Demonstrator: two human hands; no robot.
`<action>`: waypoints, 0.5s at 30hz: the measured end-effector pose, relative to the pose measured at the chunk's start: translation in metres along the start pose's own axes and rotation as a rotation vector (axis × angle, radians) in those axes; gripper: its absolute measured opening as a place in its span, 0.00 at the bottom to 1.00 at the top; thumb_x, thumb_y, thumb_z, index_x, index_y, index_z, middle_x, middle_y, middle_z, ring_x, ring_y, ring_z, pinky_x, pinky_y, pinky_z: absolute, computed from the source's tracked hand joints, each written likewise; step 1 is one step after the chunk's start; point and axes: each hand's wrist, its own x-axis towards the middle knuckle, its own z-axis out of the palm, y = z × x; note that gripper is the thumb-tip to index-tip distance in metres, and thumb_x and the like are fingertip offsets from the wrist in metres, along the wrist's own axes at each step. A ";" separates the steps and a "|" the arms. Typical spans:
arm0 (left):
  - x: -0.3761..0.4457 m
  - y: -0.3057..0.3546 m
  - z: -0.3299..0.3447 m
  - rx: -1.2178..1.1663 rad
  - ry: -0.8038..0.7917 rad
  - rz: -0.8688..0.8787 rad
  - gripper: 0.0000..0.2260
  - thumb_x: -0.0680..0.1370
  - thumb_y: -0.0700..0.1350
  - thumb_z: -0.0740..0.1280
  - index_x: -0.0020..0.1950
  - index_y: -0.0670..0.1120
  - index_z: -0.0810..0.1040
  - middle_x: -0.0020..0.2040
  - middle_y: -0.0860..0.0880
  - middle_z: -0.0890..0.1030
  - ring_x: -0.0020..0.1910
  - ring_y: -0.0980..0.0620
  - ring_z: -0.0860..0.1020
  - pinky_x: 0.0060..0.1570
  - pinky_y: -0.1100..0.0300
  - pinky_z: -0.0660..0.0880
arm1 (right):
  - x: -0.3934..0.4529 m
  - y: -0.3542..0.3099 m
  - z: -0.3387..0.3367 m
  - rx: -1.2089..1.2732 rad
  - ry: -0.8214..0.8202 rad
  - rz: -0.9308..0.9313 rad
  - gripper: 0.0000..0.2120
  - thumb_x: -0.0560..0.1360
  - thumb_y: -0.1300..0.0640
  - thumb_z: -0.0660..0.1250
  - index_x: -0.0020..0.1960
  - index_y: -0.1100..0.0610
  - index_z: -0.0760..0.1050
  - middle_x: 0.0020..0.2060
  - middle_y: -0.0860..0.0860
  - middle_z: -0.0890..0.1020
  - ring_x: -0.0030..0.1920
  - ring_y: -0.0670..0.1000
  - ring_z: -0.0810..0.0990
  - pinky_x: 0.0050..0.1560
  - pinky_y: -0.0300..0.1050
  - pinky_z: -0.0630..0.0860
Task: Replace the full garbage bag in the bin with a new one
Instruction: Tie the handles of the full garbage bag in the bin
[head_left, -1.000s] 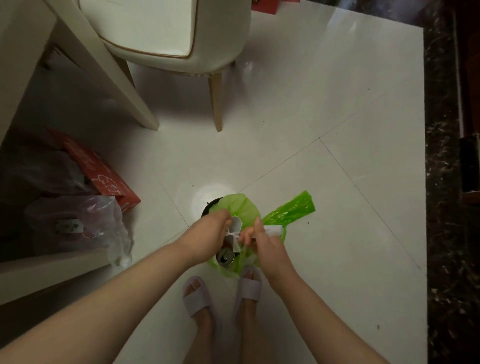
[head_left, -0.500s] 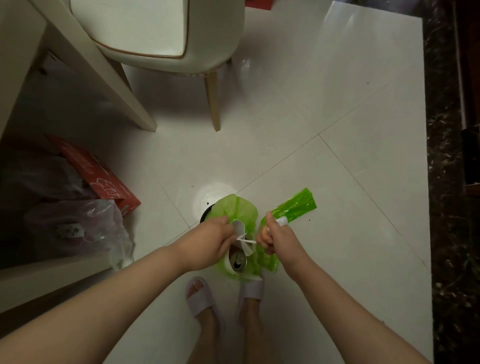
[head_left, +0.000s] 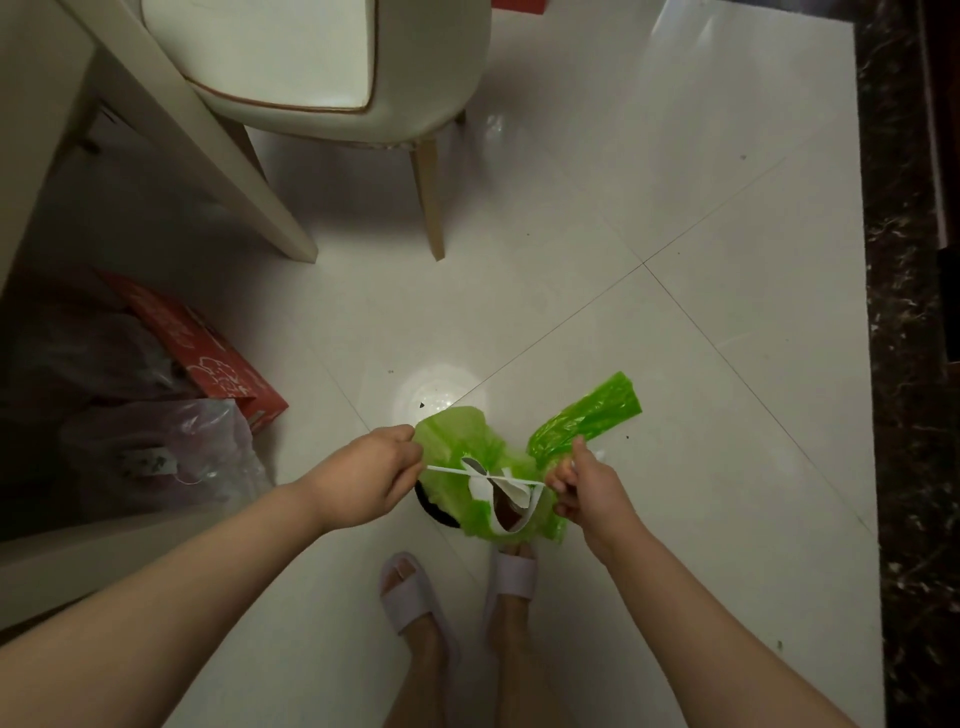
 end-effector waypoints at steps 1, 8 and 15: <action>-0.002 0.002 0.002 -0.040 0.016 -0.052 0.19 0.73 0.54 0.52 0.33 0.42 0.71 0.34 0.51 0.66 0.30 0.54 0.66 0.36 0.61 0.64 | -0.004 0.001 0.003 -0.033 -0.014 -0.034 0.28 0.82 0.48 0.48 0.24 0.55 0.58 0.18 0.48 0.67 0.20 0.46 0.60 0.25 0.39 0.59; -0.010 0.036 0.030 -0.353 0.261 -0.489 0.26 0.72 0.48 0.71 0.23 0.49 0.57 0.26 0.52 0.63 0.26 0.55 0.66 0.31 0.68 0.63 | -0.011 0.006 0.015 0.031 -0.048 -0.080 0.28 0.81 0.46 0.48 0.25 0.55 0.59 0.19 0.48 0.67 0.24 0.49 0.61 0.28 0.42 0.59; -0.013 0.023 0.037 -0.393 0.292 -0.389 0.26 0.74 0.40 0.68 0.23 0.51 0.57 0.27 0.53 0.62 0.31 0.63 0.71 0.31 0.72 0.64 | -0.007 0.012 0.012 0.209 0.073 0.046 0.26 0.82 0.48 0.48 0.26 0.55 0.59 0.21 0.50 0.67 0.15 0.44 0.60 0.25 0.39 0.59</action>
